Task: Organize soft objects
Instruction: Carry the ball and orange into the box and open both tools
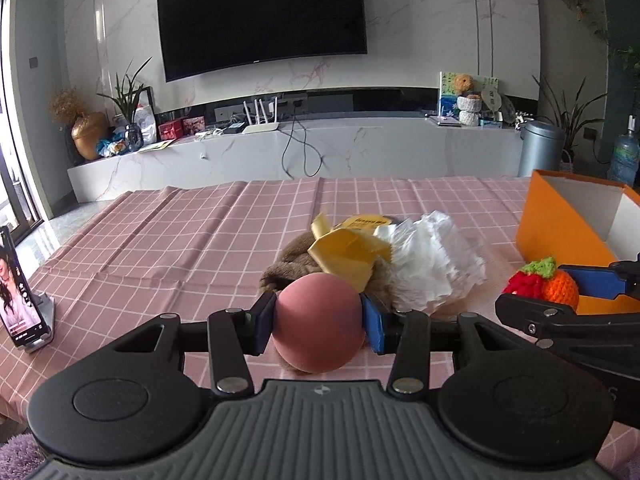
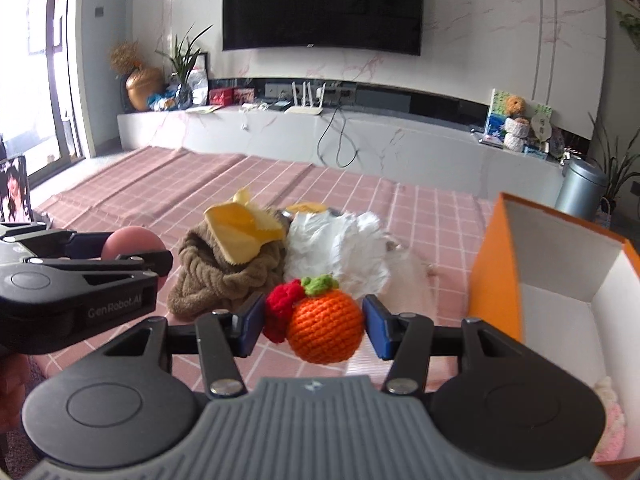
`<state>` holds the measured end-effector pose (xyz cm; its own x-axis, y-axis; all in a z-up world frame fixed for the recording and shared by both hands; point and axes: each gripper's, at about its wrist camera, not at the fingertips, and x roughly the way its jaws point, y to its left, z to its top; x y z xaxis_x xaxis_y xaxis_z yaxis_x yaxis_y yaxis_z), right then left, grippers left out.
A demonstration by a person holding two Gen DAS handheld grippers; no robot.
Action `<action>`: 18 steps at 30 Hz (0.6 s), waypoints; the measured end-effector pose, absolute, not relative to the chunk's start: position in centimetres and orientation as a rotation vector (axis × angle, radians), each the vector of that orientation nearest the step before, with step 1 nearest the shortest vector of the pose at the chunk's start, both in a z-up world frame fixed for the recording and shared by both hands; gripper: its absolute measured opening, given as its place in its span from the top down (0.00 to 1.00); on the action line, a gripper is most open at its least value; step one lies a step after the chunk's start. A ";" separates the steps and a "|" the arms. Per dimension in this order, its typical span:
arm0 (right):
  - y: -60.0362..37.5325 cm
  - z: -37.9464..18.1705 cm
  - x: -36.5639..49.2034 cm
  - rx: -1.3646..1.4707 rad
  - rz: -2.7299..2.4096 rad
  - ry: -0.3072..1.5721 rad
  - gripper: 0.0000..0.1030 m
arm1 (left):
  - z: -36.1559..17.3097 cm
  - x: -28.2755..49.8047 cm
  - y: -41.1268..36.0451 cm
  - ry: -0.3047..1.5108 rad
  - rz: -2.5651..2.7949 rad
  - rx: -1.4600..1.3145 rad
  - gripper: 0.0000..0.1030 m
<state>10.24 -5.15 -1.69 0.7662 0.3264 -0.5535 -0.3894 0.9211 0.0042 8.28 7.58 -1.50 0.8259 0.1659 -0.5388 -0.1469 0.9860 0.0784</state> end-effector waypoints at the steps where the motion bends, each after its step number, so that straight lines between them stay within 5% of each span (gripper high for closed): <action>1: -5.9 -1.2 10.1 -0.106 0.378 0.569 0.49 | -1.1 8.3 7.0 0.566 0.151 0.035 0.50; 18: -19.2 3.5 11.5 -0.040 0.205 0.586 0.49 | 3.0 13.9 -3.6 0.540 -0.286 0.059 0.50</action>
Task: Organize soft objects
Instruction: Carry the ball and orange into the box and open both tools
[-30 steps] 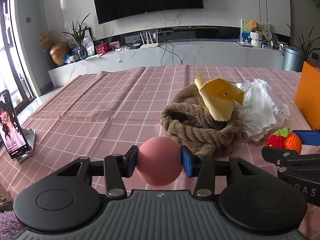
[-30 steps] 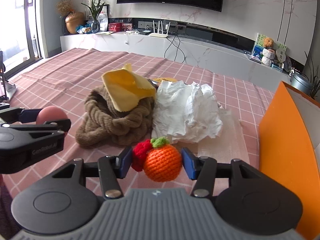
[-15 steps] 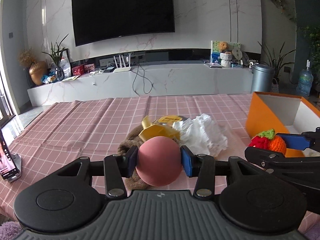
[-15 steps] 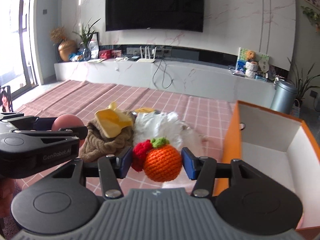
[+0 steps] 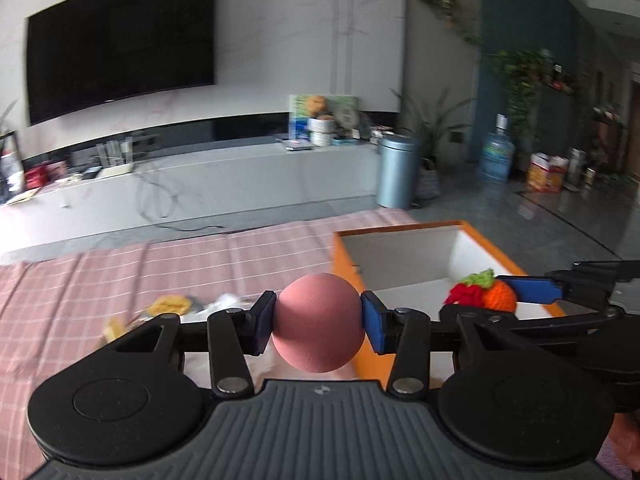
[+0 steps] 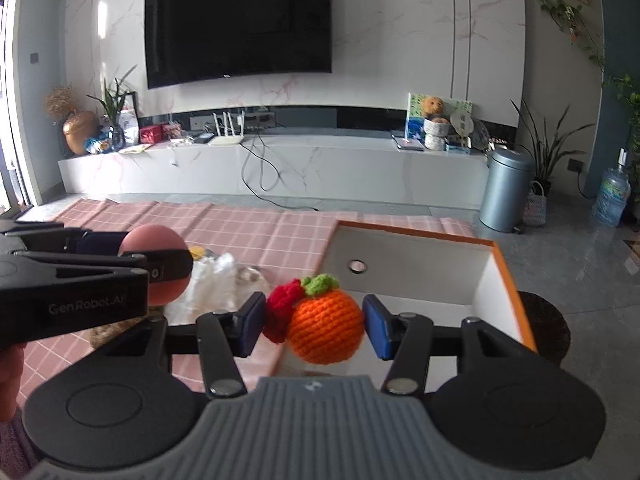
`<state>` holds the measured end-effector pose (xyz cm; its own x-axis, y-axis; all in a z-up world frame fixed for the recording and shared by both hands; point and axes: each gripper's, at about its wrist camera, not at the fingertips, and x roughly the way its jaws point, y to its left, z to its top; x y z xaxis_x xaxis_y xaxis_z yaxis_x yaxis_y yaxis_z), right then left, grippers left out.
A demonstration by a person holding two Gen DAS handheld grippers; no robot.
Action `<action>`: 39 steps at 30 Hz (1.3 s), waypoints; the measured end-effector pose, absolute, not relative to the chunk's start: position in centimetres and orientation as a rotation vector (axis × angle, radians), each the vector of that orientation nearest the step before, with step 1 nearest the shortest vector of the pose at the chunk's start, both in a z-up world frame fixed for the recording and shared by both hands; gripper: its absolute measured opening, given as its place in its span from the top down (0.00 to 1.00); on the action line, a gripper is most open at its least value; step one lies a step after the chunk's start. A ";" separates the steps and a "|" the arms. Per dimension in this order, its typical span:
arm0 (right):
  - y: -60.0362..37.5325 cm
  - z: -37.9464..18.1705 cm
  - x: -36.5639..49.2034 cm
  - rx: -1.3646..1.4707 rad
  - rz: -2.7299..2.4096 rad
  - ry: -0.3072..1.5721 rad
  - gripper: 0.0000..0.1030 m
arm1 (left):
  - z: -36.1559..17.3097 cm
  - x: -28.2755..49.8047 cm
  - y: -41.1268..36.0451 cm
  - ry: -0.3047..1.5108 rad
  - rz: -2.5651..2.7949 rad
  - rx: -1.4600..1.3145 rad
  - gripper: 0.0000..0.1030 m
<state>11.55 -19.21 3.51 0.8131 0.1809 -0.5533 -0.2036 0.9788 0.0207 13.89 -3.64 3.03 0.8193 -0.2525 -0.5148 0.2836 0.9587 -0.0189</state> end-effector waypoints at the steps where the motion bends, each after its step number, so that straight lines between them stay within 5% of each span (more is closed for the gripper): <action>1: -20.1 3.5 12.0 -0.048 0.199 0.605 0.49 | 3.0 14.5 -4.5 0.548 -0.319 0.078 0.50; 19: -25.3 -1.5 20.5 -0.221 0.337 0.897 0.49 | -2.3 21.8 -13.4 0.716 -0.781 0.640 0.49; 39: -24.5 -5.7 23.7 -0.273 0.518 1.124 0.44 | -7.6 21.9 -15.4 0.810 -0.879 0.882 0.48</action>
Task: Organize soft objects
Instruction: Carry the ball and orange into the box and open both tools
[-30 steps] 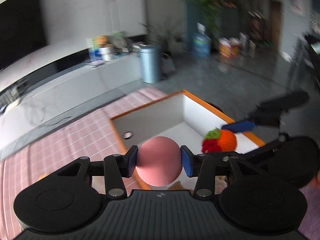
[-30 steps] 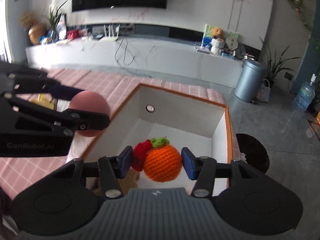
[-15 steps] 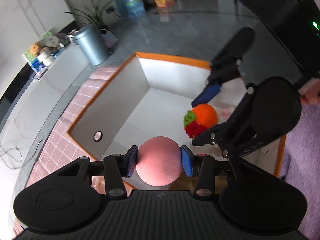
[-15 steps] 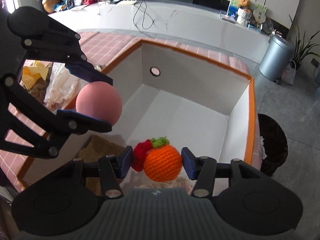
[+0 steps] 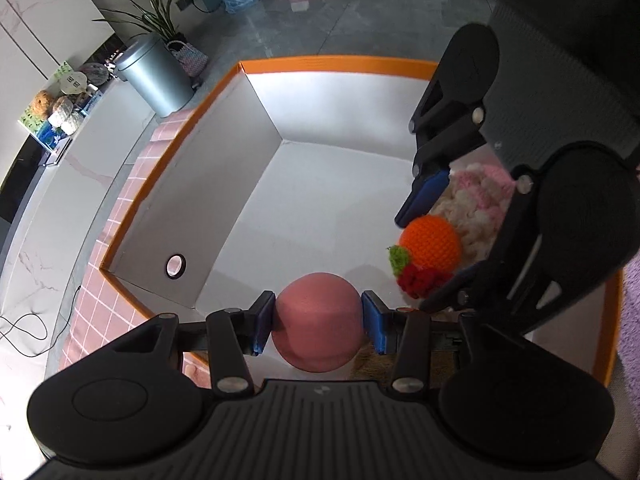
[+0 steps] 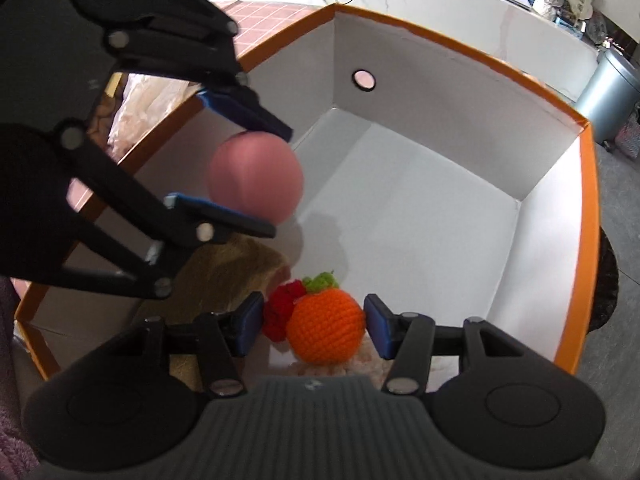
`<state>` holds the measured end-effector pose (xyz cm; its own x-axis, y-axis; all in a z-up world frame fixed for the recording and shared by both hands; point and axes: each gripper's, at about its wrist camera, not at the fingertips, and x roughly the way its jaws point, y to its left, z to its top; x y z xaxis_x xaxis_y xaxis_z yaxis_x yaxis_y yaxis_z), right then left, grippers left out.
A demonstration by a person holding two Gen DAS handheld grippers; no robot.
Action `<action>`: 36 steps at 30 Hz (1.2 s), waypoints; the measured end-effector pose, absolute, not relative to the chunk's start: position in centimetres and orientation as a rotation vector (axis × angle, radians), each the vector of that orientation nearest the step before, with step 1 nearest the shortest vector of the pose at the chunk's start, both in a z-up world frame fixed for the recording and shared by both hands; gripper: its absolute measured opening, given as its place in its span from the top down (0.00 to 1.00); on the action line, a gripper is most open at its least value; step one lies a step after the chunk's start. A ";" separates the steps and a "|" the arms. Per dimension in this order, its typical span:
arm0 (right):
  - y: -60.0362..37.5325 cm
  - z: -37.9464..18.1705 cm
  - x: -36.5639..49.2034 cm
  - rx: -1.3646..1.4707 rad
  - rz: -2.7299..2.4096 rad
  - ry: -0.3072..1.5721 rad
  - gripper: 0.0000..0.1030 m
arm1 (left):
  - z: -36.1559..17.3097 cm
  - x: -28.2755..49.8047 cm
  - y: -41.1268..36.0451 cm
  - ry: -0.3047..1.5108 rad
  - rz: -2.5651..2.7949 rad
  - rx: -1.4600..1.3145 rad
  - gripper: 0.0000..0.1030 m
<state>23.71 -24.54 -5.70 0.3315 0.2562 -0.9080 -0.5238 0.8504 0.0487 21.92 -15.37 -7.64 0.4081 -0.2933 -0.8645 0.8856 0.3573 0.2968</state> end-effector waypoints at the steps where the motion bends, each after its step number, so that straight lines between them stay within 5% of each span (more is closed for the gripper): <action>1: -24.5 -5.7 23.7 -0.281 0.510 1.123 0.42 | -7.7 22.0 -15.6 0.815 -0.871 0.892 0.48; 6: -24.9 -5.4 23.3 -0.263 0.482 1.095 0.33 | -8.1 22.1 -15.9 0.859 -0.798 0.911 0.47; 17: -25.2 -4.7 22.4 -0.264 0.427 1.068 0.29 | -8.1 22.4 -16.8 0.845 -0.747 0.920 0.39; 22: -24.5 -4.6 22.6 -0.285 0.409 1.064 0.29 | -7.4 21.8 -16.6 0.793 -0.736 0.911 0.22; 36: -24.8 -2.3 20.3 -0.238 0.321 0.985 0.29 | -2.2 19.7 -13.5 0.704 -0.686 0.668 0.22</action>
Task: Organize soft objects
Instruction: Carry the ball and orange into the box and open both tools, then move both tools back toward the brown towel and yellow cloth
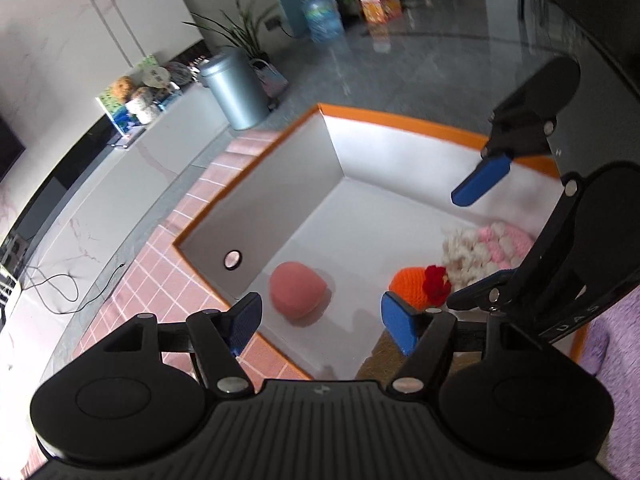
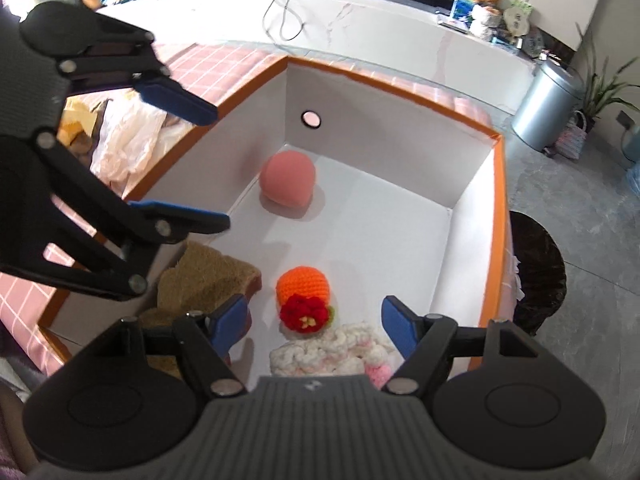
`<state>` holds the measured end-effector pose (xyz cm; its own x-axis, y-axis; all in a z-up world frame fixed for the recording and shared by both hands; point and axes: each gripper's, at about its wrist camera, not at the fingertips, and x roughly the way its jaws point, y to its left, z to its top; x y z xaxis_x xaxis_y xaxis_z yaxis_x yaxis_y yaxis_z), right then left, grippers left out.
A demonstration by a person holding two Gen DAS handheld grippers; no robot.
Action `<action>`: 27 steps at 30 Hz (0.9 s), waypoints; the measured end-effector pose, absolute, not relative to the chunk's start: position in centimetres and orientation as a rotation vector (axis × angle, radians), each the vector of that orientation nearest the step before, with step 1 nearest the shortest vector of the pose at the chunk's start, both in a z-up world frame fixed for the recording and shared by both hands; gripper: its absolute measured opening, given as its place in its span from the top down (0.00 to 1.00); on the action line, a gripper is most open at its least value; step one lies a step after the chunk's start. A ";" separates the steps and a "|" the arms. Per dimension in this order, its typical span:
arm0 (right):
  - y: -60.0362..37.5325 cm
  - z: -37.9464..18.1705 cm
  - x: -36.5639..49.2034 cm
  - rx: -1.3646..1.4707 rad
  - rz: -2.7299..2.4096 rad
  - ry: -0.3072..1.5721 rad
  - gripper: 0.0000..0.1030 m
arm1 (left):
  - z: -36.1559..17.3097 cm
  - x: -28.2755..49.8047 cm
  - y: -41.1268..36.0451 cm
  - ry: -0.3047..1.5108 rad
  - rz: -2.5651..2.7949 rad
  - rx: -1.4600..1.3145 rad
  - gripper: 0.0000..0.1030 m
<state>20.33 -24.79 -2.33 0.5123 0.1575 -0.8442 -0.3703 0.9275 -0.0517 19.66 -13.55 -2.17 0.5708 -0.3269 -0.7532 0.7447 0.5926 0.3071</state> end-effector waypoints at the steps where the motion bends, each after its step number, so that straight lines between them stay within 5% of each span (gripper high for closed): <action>1: -24.7 -2.1 20.1 -0.235 0.314 0.975 0.29 | -1.8 19.4 -13.3 0.699 -0.684 0.654 0.22; 20: -20.1 3.0 13.7 -0.059 0.205 0.679 0.27 | 1.6 13.7 -3.8 0.606 -0.444 0.336 0.23; 27: -15.4 3.4 12.1 0.023 0.242 0.599 0.20 | 1.1 11.7 2.0 0.594 -0.304 0.160 0.24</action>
<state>12.06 -15.42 3.35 0.7985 0.2318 -0.5556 -0.2184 0.9716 0.0914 11.73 1.96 1.11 0.7858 -0.2346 -0.5722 0.3260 0.9434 0.0609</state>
